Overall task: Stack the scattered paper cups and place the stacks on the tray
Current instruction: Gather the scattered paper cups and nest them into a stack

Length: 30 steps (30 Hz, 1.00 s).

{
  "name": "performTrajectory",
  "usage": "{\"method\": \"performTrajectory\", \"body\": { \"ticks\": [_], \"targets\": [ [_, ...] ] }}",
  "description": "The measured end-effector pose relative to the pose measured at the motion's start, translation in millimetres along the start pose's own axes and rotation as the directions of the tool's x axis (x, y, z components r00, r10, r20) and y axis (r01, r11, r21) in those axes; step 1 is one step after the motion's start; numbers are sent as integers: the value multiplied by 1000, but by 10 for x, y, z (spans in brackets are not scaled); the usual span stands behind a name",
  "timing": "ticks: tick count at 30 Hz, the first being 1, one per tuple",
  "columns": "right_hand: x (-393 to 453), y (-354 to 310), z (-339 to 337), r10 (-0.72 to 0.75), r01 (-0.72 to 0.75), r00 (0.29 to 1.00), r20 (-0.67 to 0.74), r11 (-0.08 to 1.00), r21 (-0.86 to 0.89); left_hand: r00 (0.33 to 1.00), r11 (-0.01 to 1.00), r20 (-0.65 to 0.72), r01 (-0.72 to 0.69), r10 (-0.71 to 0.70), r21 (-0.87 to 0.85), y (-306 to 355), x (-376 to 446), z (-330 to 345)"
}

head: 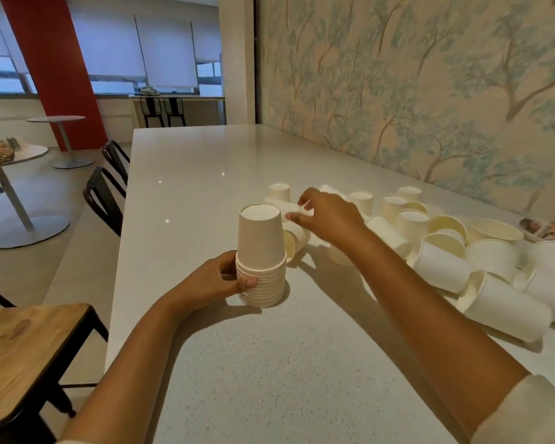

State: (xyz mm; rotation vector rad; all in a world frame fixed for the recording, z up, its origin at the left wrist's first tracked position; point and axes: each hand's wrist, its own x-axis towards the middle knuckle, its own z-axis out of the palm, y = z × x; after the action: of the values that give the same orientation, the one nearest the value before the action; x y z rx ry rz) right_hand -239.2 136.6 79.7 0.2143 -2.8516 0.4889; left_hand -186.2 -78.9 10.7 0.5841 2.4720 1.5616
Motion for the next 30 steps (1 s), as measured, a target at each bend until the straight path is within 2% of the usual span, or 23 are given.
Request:
{"method": "performTrajectory", "body": {
  "ticks": [4, 12, 14, 17, 19, 21, 24, 27, 30],
  "targets": [
    [18, -43, 259, -67, 66, 998, -9, 996, -63, 1000, 1000, -8, 4, -4, 6, 15, 9, 2],
    [3, -52, 304, -118, 103, 982, -147, 989, -104, 1000, 1000, -5, 4, -4, 8, 6, 5, 2],
    [0, -58, 317, -170, 155, 969, -178, 983, -98, 1000, 1000, -2, 0, 0, 2, 14, 1, 0],
    [-33, -86, 373, -286, 276, 957, -50, 950, -143, 1000, 1000, 0, -7, 7, 7, 16, 3, -2],
    [-50, -94, 406, -288, 290, 957, 40, 937, -196, 1000, 1000, 2, -7, 7, 8, 11, 5, -6],
    [-41, -85, 399, -263, 270, 963, 60, 939, -213, 1000, 1000, 5, -6, 6, 3, 6, 6, -7],
    [4, -68, 320, -239, 234, 971, -6, 958, -168, 1000, 1000, 7, -8, 8, 2, 16, 8, -5],
    [31, -69, 187, -210, 209, 974, -88, 978, -19, 1000, 1000, 6, -7, 7, -8, 27, 10, -1],
    [17, -104, 67, -239, 249, 938, -250, 969, 8, 1000, 1000, -1, 8, -8, -27, 9, 8, 1]
  ]
}}
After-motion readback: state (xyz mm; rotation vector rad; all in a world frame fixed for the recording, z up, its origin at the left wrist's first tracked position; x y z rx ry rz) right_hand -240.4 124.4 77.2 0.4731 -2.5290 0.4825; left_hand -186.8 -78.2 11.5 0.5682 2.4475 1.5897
